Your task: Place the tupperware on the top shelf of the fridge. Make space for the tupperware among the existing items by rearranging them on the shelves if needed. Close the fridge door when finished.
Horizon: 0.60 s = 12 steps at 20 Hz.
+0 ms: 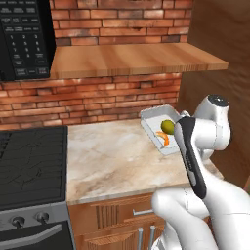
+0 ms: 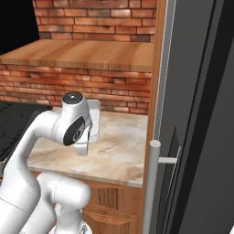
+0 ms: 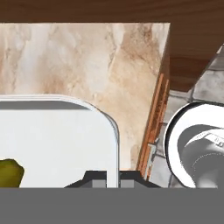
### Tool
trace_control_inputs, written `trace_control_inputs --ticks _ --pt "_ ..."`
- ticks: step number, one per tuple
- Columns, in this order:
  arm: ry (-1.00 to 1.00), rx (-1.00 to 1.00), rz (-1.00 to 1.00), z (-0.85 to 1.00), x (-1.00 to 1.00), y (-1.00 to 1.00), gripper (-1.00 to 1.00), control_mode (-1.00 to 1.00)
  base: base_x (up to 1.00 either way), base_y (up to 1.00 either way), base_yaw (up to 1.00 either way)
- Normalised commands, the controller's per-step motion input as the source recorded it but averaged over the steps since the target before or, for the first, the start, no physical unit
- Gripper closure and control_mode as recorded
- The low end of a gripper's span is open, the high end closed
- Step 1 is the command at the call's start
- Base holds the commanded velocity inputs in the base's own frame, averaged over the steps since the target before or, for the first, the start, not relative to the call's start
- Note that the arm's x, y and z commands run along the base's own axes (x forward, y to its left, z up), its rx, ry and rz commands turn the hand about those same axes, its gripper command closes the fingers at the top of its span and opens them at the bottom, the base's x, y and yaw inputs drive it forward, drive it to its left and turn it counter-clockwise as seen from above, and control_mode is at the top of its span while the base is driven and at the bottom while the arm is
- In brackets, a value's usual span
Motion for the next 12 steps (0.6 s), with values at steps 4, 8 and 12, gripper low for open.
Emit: trace_control_inputs --ticks 4,8,12 --pt "0.04 -0.06 -0.02 0.36 -0.53 0.00 1.00 -1.00 0.00 0.00 0.00" --pt "-0.07 -0.01 0.00 0.30 -0.52 0.02 1.00 -1.00 0.00 0.00 0.00" --pt "-0.06 0.00 0.00 0.15 -0.19 0.01 1.00 -1.00 0.00 0.00 0.00"
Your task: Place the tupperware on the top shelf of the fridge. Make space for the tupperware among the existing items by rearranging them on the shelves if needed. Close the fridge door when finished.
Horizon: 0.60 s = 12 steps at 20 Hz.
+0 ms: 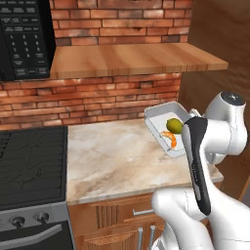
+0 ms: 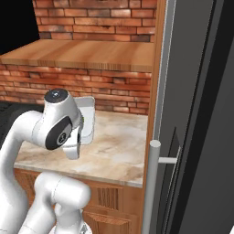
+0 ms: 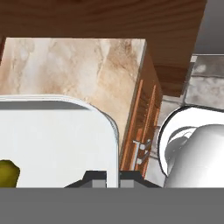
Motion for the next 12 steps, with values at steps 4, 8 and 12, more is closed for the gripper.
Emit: trace_control_inputs --ticks 4,8,12 --pt "0.00 0.00 0.00 0.00 -0.06 0.00 1.00 -1.00 0.00 0.00 0.00" --pt "-0.05 0.00 -0.10 0.00 -0.85 0.00 1.00 -1.00 0.00 0.00 0.00" --pt "-0.12 -0.06 -0.25 -0.03 -1.00 0.25 1.00 -1.00 0.00 0.00 0.00"
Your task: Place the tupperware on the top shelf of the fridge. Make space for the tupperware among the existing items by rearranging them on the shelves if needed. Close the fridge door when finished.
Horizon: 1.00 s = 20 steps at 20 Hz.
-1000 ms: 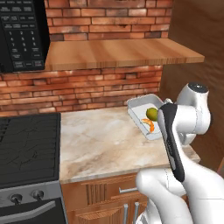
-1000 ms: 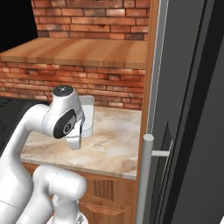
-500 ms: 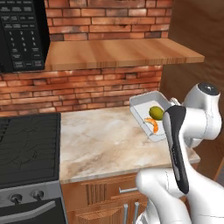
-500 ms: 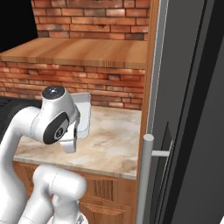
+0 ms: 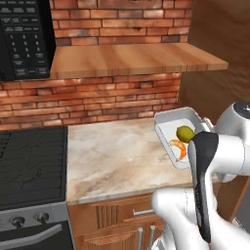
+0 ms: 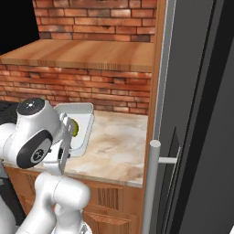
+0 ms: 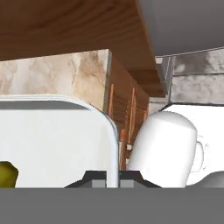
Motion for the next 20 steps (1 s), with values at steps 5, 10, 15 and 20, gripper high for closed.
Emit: trace_control_inputs --ticks 5,10,15,20 --pt "-0.11 -0.06 -0.31 0.12 -0.36 0.39 1.00 -1.00 0.00 0.00 0.00" --pt "-0.01 0.00 -0.05 0.23 0.51 -0.06 1.00 -1.00 0.00 0.00 0.00" --pt "0.00 0.00 0.01 0.00 0.51 -0.11 1.00 -1.00 0.00 0.00 0.00" --pt "0.00 0.00 0.02 -0.02 0.32 -0.05 1.00 -1.00 0.00 0.00 0.00"
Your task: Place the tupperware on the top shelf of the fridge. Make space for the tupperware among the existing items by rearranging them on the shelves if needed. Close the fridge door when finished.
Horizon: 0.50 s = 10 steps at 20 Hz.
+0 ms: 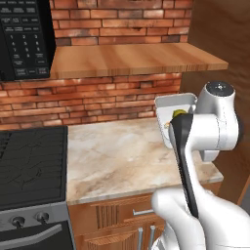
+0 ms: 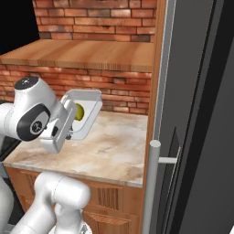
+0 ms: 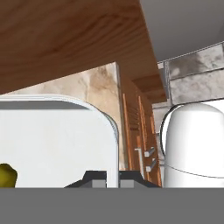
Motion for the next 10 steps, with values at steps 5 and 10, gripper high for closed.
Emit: trace_control_inputs --ticks 5,10 --pt "0.00 0.00 0.00 -0.04 0.12 0.00 1.00 -1.00 0.00 0.00 0.00" --pt "0.00 0.00 0.00 -0.04 0.07 0.00 1.00 -1.00 0.00 0.00 0.00"
